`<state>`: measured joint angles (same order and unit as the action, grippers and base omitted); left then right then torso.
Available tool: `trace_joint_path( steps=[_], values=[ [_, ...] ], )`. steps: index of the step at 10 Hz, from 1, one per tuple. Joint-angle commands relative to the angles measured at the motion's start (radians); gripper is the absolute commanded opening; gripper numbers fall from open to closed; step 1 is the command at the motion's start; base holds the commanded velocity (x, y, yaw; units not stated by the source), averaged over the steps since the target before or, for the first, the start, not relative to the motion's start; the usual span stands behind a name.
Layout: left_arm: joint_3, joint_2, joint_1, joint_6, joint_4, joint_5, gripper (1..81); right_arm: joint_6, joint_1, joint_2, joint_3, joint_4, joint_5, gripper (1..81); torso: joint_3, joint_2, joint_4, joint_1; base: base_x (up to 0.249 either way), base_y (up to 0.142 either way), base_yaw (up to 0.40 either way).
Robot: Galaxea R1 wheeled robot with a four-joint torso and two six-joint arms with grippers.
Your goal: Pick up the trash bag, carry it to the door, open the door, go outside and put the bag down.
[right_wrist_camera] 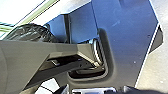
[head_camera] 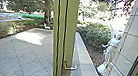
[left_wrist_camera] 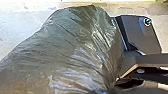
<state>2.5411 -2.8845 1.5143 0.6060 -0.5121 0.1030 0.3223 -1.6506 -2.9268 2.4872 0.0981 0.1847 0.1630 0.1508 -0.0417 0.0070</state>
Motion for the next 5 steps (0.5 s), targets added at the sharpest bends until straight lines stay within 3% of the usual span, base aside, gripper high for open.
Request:
trace_joint_path(
  steps=[1, 5],
  values=[
    [-0.002, 0.013, -0.050, 0.009, 0.012, -0.058, 1.0, -0.002, 0.033, -0.007, -0.004, 0.009, -0.048, 81.1, 0.000, 0.000, 0.000, 0.000, 0.000, 0.000, 0.244],
    [-0.001, 0.014, -0.050, 0.009, 0.012, -0.058, 1.0, -0.002, 0.034, -0.016, 0.005, 0.012, -0.048, 81.1, 0.000, 0.000, 0.000, 0.000, 0.000, 0.000, 0.245]
  ],
)
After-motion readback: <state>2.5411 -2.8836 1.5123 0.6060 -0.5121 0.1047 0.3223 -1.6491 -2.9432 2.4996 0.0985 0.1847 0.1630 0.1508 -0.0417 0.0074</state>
